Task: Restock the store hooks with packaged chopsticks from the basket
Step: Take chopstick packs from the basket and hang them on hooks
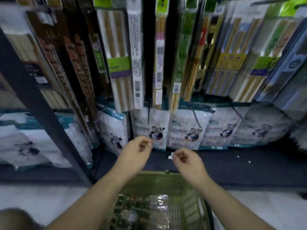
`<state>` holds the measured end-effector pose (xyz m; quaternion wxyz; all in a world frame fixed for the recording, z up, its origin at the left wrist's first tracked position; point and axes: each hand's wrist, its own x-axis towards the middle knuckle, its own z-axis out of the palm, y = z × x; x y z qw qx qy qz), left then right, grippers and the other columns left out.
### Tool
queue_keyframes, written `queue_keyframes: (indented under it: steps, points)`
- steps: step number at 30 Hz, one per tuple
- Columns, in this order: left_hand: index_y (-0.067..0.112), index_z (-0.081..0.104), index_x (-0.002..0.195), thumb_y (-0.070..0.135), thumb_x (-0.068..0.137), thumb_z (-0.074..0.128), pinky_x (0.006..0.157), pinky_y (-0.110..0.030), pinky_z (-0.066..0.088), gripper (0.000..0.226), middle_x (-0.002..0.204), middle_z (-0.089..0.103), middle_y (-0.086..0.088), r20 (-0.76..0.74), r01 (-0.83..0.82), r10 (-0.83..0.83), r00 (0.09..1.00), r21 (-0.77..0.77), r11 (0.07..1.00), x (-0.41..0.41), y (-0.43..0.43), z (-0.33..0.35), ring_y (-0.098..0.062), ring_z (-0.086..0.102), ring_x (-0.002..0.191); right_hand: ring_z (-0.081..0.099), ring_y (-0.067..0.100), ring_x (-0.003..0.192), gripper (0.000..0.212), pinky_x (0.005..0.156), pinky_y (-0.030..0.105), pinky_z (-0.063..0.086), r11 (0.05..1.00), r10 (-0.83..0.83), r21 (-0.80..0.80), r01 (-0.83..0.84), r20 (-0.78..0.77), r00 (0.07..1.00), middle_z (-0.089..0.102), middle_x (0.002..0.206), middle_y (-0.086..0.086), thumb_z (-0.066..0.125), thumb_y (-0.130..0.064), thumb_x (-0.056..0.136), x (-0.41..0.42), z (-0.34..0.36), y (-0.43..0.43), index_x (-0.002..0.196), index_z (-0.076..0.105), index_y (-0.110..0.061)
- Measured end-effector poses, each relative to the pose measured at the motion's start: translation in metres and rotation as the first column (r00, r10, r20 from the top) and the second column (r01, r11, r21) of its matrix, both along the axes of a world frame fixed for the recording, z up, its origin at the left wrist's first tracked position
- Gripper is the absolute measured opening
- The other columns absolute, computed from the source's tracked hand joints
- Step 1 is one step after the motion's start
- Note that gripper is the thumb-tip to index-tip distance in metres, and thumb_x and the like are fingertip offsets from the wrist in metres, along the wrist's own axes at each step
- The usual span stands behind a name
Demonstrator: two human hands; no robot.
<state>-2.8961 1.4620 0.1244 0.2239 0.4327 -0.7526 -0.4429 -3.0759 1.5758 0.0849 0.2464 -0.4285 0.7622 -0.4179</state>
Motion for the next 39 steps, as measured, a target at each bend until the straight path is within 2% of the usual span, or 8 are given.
queue_keyframes:
  steps: [3, 5, 9, 11, 15, 19, 22, 39]
  points:
    - [0.033, 0.058, 0.092, 0.015, 0.104, 0.055, 0.077, -0.028, 0.049, 0.022, 0.090, 0.064, -0.004, 0.156, -0.098, 0.091, 0.984, 0.039, 0.994, 0.048, -0.015, -0.051, -0.018, 0.061, 0.078, 0.057, 0.002, 0.065, 0.027, 0.070, 0.022, 0.045, 0.957, 0.164, 0.234, -0.171, 0.049, 0.985, 0.065, 0.075, 0.000, 0.064, 0.000, 0.090, 0.029, -0.069, 0.009, 0.073, 0.063, -0.022]
    - [0.021, 0.059, 0.101, 0.007, 0.102, 0.054, 0.090, -0.030, 0.049, 0.015, 0.101, 0.061, -0.012, 0.263, -0.181, 0.157, 0.952, 0.069, 0.981, 0.075, -0.022, -0.084, -0.022, 0.061, 0.089, 0.061, 0.008, 0.074, 0.016, 0.070, 0.021, 0.045, 0.878, 0.257, 0.408, -0.249, 0.037, 0.966, 0.068, 0.081, 0.000, 0.064, -0.007, 0.091, 0.045, -0.112, 0.011, 0.082, 0.068, -0.020]
    - [0.001, 0.057, 0.124, 0.017, 0.096, 0.059, 0.097, -0.049, 0.047, 0.032, 0.121, 0.055, -0.024, 0.437, -0.348, 0.319, 0.841, -0.014, 0.937, 0.123, -0.025, -0.144, -0.039, 0.053, 0.114, 0.065, 0.016, 0.086, 0.017, 0.070, 0.010, 0.045, 0.719, 0.356, 0.605, -0.343, 0.103, 0.929, 0.074, 0.104, 0.007, 0.061, -0.016, 0.097, 0.067, -0.187, 0.013, 0.109, 0.072, -0.011]
    - [0.004, 0.053, 0.124, 0.025, 0.097, 0.059, 0.097, -0.050, 0.047, 0.034, 0.122, 0.054, -0.020, 0.446, -0.396, 0.336, 0.830, 0.045, 0.917, 0.139, -0.022, -0.165, -0.039, 0.051, 0.115, 0.067, 0.021, 0.097, 0.019, 0.080, 0.022, 0.049, 0.653, 0.401, 0.670, -0.353, 0.090, 0.912, 0.073, 0.107, 0.006, 0.061, -0.023, 0.097, 0.080, -0.218, 0.014, 0.112, 0.071, -0.015]
    - [0.025, 0.048, 0.117, 0.042, 0.101, 0.055, 0.072, -0.036, 0.049, 0.024, 0.096, 0.066, -0.006, 0.352, -0.425, 0.334, 0.874, 0.223, 0.877, 0.160, -0.007, -0.198, -0.025, 0.064, 0.089, 0.067, 0.028, 0.100, 0.026, 0.079, 0.031, 0.053, 0.589, 0.510, 0.717, -0.372, 0.028, 0.860, 0.071, 0.111, 0.007, 0.061, -0.030, 0.095, 0.103, -0.263, 0.012, 0.116, 0.067, -0.017]
    - [0.037, 0.049, 0.119, 0.049, 0.100, 0.054, 0.076, -0.038, 0.052, 0.022, 0.096, 0.067, 0.007, 0.284, -0.410, 0.344, 0.895, 0.217, 0.886, 0.171, 0.007, -0.221, -0.016, 0.066, 0.088, 0.047, 0.029, 0.131, 0.070, 0.102, 0.034, 0.046, 0.565, 0.605, 0.740, -0.365, -0.072, 0.793, 0.048, 0.146, 0.006, 0.070, -0.048, 0.089, 0.114, -0.294, 0.005, 0.148, 0.044, -0.022]
    - [0.039, 0.054, 0.108, 0.052, 0.097, 0.054, 0.068, -0.034, 0.051, 0.017, 0.086, 0.068, 0.017, 0.263, -0.441, 0.383, 0.886, 0.217, 0.871, 0.172, 0.005, -0.228, -0.003, 0.064, 0.076, 0.037, 0.029, 0.138, 0.081, 0.110, 0.040, 0.040, 0.557, 0.656, 0.755, -0.347, -0.144, 0.741, 0.042, 0.149, 0.007, 0.074, -0.050, 0.085, 0.124, -0.311, -0.001, 0.151, 0.039, -0.020]
    - [0.039, 0.054, 0.107, 0.045, 0.099, 0.057, 0.063, -0.032, 0.053, 0.011, 0.088, 0.065, 0.015, 0.223, -0.438, 0.390, 0.893, 0.239, 0.866, 0.174, 0.003, -0.234, -0.010, 0.063, 0.073, 0.061, 0.028, 0.111, 0.041, 0.081, 0.034, 0.049, 0.508, 0.722, 0.801, -0.318, -0.194, 0.664, 0.065, 0.120, 0.009, 0.063, -0.035, 0.095, 0.119, -0.331, -0.020, 0.132, 0.059, -0.018]
